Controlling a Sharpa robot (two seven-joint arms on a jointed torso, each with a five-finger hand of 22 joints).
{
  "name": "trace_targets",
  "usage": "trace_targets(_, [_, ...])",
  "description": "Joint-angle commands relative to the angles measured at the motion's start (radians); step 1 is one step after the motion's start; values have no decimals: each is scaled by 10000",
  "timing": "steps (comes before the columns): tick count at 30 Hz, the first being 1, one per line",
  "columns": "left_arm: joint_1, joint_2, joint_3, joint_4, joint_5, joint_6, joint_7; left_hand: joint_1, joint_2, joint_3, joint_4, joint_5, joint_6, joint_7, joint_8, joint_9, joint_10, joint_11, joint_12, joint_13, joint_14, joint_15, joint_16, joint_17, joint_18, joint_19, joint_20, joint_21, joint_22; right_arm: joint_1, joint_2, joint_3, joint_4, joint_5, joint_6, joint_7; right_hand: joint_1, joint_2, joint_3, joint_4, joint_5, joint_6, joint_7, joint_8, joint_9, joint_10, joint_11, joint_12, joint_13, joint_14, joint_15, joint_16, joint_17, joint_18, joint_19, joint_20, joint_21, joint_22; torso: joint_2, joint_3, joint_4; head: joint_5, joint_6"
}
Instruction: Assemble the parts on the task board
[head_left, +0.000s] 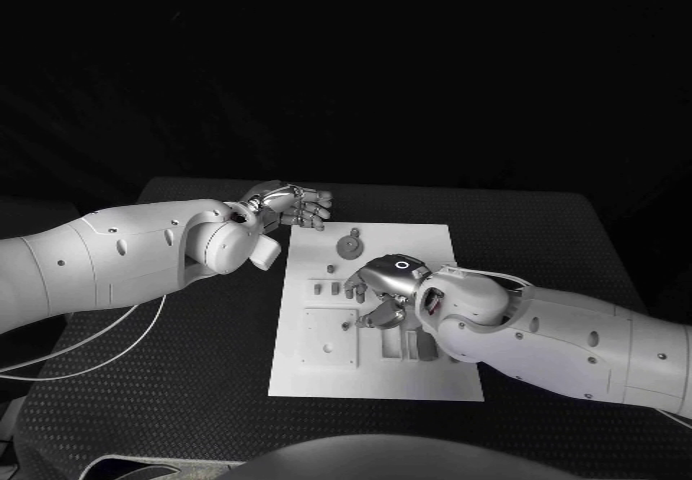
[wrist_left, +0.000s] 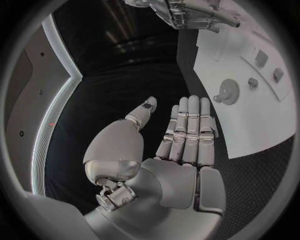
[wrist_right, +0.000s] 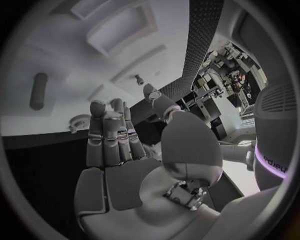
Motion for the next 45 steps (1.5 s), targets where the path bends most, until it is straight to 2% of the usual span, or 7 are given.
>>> trace_targets(1, [21,3,6,-18,-36,-318,440,140,20,25,-74,43,80,1,44,-8,27,-12,-40,-1,99,22,-35,0,-8,-2,-15,-21,-21,208,-448,69,247,572,-610,390,151,43,-72,4,-5,253,-64,123,16,275,-75,122,54,138,-76,87,-25,306,156,-49,65,15,3,-4,2,4,49])
trace_targets(4, [21,-27,9,-32,-69,-320,573,326,52,84,-181,51,257,-78,130,14,226,-104,58,32,204,-25,-10,23,0,85,-44,5,-31,308,-848,206,392,640,-400,428,224,38,-101,0,-6,330,-103,146,14,354,-112,134,57,180,-108,82,-49,306,174,-71,69,15,0,-8,-4,2,65])
trace_targets(11, [21,-34,9,-77,-282,-264,643,469,4,101,-241,54,364,-160,165,9,320,-143,74,23,235,-38,-35,24,-13,111,-63,-3,-49,499,-1648,228,590,443,131,512,83,-161,-265,21,-6,215,-58,35,-61,152,-31,-59,-41,133,-33,18,-107,292,96,-47,9,0,1,-1,-12,-32,133])
trace_targets(19, [19,1,5,-173,-316,-220,638,519,-23,102,-246,55,366,-135,156,-1,325,-143,63,13,247,-41,-41,26,-17,121,-68,-3,-54,489,-1679,213,223,-370,549,402,-22,-391,-257,54,-4,-176,-191,-115,-228,-417,267,-552,-332,-69,256,-33,-152,249,-73,18,-117,-31,4,13,-4,-40,175])
trace_targets(27, [18,2,2,-180,-331,-175,625,548,-42,99,-246,54,356,-122,143,-11,316,-136,49,3,252,-41,-48,27,-21,125,-70,-4,-58,374,-1568,150,-184,-1041,583,207,-10,-471,-136,64,-5,-278,-197,-84,-289,-515,337,-691,-448,-159,330,-4,-160,241,-114,41,-149,-32,9,8,-4,-78,182])
trace_targets(37, [17,14,-2,-197,-332,-95,604,544,-38,88,-223,54,345,-109,130,-22,305,-125,33,-8,254,-37,-57,27,-29,129,-67,-7,-65,301,-1307,146,-595,-1184,573,340,352,-103,45,16,-6,-49,-116,40,-288,-441,318,-707,-528,-136,312,84,-168,264,-83,34,-116,-1,12,-3,17,-125,159])
trace_targets(45, [17,11,-3,-205,-332,-45,573,515,-16,74,-191,54,341,-102,120,-31,303,-120,23,-16,257,-32,-66,28,-36,131,-65,-10,-72,230,-1180,141,-626,-1073,518,431,374,641,-5,33,-5,505,-156,256,-270,188,125,-465,-485,82,135,191,-219,302,65,14,5,66,10,-4,10,-116,133])
